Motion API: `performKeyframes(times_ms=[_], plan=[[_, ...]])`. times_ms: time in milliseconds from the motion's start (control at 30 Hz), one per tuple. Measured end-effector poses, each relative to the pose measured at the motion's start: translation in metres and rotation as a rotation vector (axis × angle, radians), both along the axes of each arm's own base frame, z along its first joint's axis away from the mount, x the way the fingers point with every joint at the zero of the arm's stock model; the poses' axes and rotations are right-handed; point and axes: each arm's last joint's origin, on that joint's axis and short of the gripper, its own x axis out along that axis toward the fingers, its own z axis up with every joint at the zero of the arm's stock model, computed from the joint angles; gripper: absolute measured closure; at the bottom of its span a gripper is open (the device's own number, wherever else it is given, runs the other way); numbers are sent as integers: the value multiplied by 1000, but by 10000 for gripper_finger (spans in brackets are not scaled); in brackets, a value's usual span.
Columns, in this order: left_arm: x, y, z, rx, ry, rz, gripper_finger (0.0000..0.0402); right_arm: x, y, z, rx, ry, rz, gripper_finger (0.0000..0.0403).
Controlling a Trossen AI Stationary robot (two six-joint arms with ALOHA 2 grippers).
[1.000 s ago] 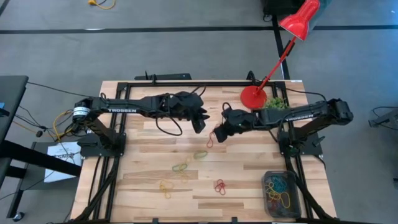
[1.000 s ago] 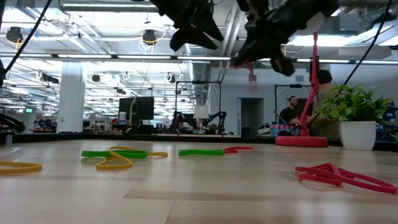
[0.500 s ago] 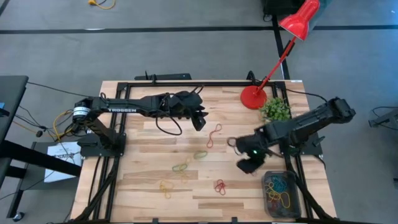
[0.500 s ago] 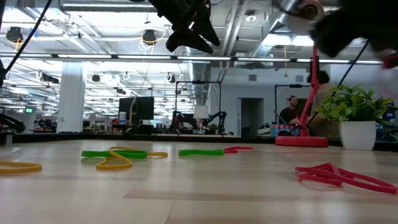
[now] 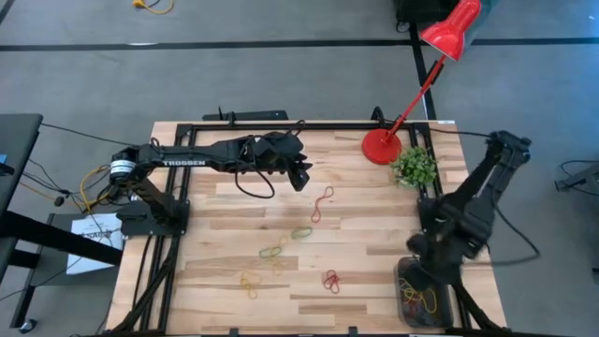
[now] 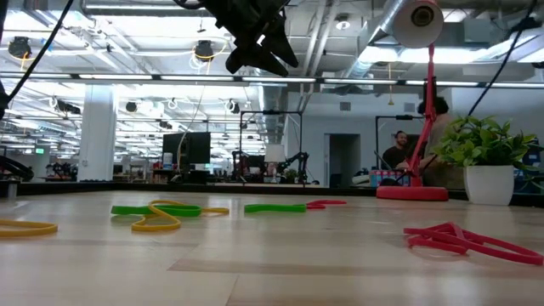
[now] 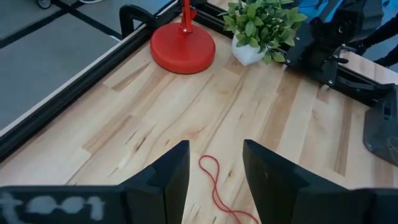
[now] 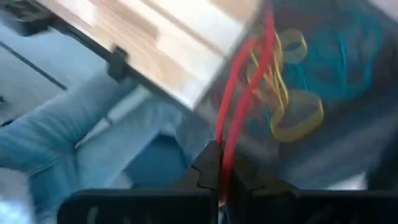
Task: Pick and place items into bin
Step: Put the red rubber band into the black bin
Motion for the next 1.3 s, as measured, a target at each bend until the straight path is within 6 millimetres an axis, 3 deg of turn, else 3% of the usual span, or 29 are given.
performKeyframes(times_ms=[100,300,567,767,1033,1300], plan=[[0,1,0,-2,0,1,262,-18,19,-8,-92,-79,30,403],[-1,7,0,-2,0,16,262,-41,55,-36,-127,86,192,402],[-3,17,0,-2,-2,46,262,-28,77,-66,-147,170,161,395],[-4,20,0,-4,-5,52,262,-22,78,-71,-144,232,163,350],[-4,21,1,-10,-7,55,262,-15,65,-58,-141,165,105,287],[-4,21,0,-11,-7,55,262,19,33,-43,-135,55,167,253]])
